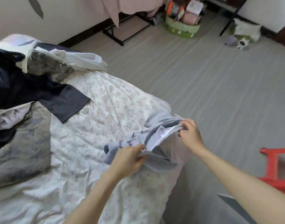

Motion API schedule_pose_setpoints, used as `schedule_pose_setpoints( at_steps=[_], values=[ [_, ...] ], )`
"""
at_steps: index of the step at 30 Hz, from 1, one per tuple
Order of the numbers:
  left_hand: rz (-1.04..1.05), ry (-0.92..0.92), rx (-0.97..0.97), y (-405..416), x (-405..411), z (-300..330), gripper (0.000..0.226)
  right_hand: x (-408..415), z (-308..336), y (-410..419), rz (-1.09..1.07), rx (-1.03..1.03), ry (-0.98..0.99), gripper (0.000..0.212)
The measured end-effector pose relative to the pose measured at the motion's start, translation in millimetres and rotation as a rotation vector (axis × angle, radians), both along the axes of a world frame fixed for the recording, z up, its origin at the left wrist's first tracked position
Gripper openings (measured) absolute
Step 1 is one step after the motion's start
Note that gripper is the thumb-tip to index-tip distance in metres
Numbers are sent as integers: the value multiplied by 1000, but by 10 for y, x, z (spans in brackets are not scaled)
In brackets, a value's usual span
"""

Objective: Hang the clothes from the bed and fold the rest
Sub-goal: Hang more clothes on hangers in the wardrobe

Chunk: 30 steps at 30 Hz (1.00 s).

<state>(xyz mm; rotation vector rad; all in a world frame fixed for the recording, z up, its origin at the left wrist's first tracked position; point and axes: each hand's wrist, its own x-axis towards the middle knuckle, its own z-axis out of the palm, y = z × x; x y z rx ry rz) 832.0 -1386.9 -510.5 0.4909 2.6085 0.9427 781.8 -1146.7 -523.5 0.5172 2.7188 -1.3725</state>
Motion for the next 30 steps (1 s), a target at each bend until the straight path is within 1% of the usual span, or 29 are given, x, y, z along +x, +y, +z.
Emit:
schedule_pose_setpoints(
  at_steps=[1,2,3,4,6,7,8,10,11,12,13,14,15,16,17,18,20,22,23,25,26,28,29,30],
  values=[
    [-92,-68,36,258,69,161,20,164,205,172,-172,-250,5,16],
    [-157,-126,62,422,59,245,22,226,337,249,-282,-495,-1,15],
    [-212,-154,90,697,141,388,23,435,536,450,-360,-646,21,15],
    [-196,-157,117,845,131,452,23,556,640,517,-374,-706,32,17],
    [-123,-62,195,1315,218,667,19,1041,957,808,-342,-633,71,18],
    [-114,-16,239,1515,262,747,23,1271,1075,925,-299,-581,79,16],
    [-159,13,260,1717,335,839,34,1507,1191,1041,-255,-536,81,12],
    [-359,39,253,2164,554,1020,60,1972,1443,1325,-185,-505,95,4],
    [-457,12,238,2367,665,1099,68,2166,1557,1447,-147,-494,99,4],
    [-563,-40,231,2645,858,1204,72,2449,1687,1629,-134,-468,116,4],
    [-640,-118,236,2886,1028,1284,70,2682,1793,1777,-121,-446,135,5],
    [-691,-183,253,3028,1133,1313,61,2805,1851,1857,-101,-443,144,6],
    [-763,-189,225,3295,1372,1385,43,3082,1951,2013,-133,-430,177,8],
    [-810,-151,177,3538,1594,1432,22,3340,2040,2161,-176,-421,208,8],
    [-841,-114,139,3802,1846,1490,13,3646,2120,2326,-234,-401,241,8],
    [-842,-57,124,4004,2046,1534,17,3890,2183,2448,-291,-376,270,7],
    [-793,-22,165,4393,2441,1636,10,4419,2250,2681,-417,-291,335,4],
    [-783,-40,256,4721,2807,1752,33,4857,2223,2843,-492,-171,366,7],
    [-816,-37,284,4846,2972,1813,43,5022,2183,2898,-519,-85,351,14],
    [-900,-7,319,5074,3288,1931,55,5325,2105,2990,-609,98,338,39],
    [-920,-34,354,5202,3452,1997,58,5521,2081,3059,-686,179,357,49],
    [-904,-183,445,5442,3713,2132,60,5940,2048,3235,-847,314,357,62],
    [-869,-253,480,5525,3779,2178,58,6115,2031,3317,-913,376,314,62],
    [-861,-304,492,5651,3896,2231,56,6345,2017,3414,-983,440,255,55]
  ],
)
